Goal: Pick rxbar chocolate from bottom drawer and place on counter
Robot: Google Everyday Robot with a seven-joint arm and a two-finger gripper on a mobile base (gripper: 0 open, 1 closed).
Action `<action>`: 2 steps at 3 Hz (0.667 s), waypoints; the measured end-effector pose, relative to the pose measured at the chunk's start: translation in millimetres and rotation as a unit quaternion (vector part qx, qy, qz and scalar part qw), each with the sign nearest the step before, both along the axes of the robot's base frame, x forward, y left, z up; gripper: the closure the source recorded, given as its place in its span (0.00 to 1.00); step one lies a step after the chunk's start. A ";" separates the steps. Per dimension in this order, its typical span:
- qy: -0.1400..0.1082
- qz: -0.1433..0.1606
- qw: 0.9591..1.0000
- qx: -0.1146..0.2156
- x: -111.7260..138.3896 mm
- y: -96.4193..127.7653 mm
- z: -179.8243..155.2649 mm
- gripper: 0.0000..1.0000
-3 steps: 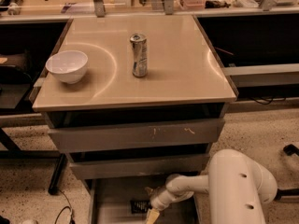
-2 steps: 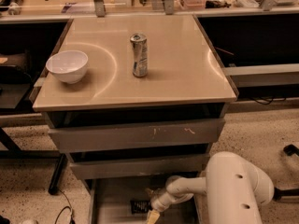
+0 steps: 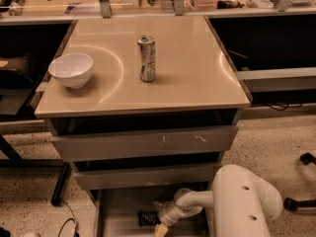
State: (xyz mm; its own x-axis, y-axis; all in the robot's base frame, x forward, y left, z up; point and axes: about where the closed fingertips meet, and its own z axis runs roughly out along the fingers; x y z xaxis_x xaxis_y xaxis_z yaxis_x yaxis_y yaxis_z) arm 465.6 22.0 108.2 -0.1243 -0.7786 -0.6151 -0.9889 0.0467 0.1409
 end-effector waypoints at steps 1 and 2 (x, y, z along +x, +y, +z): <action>0.002 -0.006 1.000 -0.003 -0.6 1.0 -10.4 0.19; 0.002 -0.006 1.000 -0.003 -0.7 1.0 -10.4 0.42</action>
Offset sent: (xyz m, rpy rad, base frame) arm -0.0006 0.0009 -0.0094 -0.0057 0.0031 -0.0114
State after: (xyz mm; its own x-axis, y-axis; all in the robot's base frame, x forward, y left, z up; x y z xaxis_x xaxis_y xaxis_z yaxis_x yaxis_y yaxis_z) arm 465.0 23.0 97.8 -0.1363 -0.7808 -0.6097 -0.9878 0.0601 0.1439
